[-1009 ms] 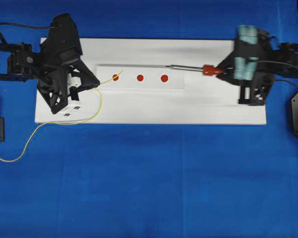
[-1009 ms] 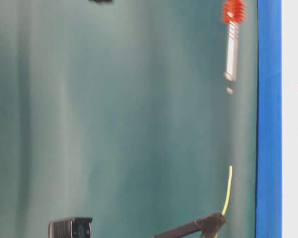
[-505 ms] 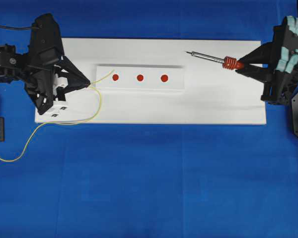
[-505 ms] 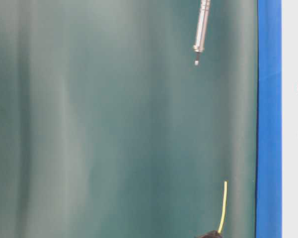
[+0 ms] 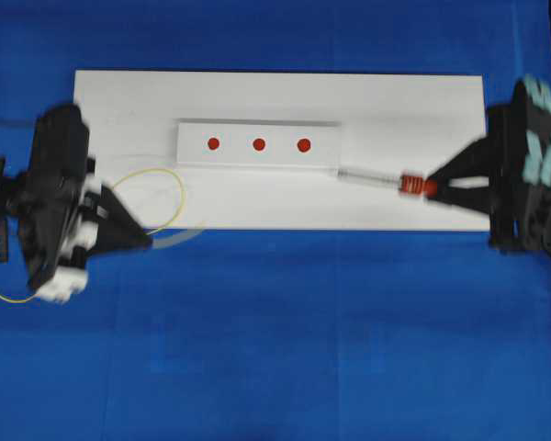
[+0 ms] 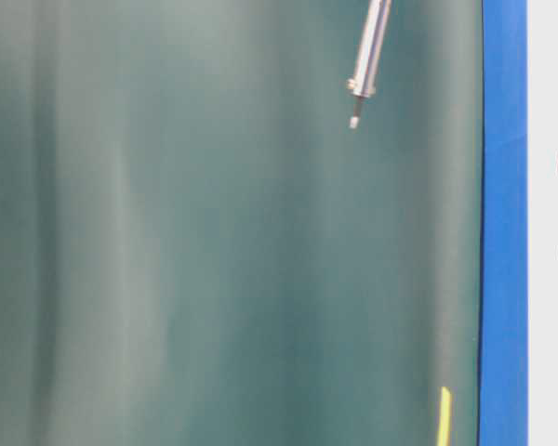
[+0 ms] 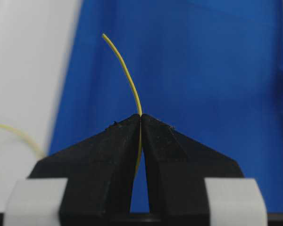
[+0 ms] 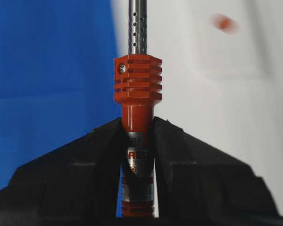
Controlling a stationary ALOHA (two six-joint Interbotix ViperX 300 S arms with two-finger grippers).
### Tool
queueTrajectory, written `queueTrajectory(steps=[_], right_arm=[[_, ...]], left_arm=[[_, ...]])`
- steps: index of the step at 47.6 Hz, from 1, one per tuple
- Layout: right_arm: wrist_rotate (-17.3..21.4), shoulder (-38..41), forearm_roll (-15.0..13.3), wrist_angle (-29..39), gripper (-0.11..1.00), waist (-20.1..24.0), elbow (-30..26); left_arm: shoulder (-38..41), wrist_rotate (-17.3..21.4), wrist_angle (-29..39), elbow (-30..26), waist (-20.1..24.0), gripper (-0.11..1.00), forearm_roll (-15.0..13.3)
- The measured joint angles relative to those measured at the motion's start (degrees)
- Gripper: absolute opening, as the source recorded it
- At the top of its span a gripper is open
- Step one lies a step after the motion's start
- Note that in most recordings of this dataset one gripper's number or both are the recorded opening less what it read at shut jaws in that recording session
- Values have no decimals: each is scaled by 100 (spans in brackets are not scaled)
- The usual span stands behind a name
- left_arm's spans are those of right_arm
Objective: Touch the tip of the soldering iron to the tip of the solder at the mark.
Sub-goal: 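Lower solder wire and soldering iron onto the blue table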
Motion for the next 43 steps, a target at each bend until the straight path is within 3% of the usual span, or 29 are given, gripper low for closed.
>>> queueTrajectory(steps=[8,19,31,43], right_arm=[[53,352,0,-510,6,800,0],[123,1406,26,-976,6,1521,-149],[369,2646,70,-1459,6,1916,-272],[413,3463,79,-2004,6,2109,-299]], left_arm=[[343,-105,-422,9,-738,2,0],[1222,-229,-1143,0,-1310,2,-9],[2382,-246,-1890,-114,-1468,2,-26],[3146,-220,-2039,-299,-1468,2,-44]])
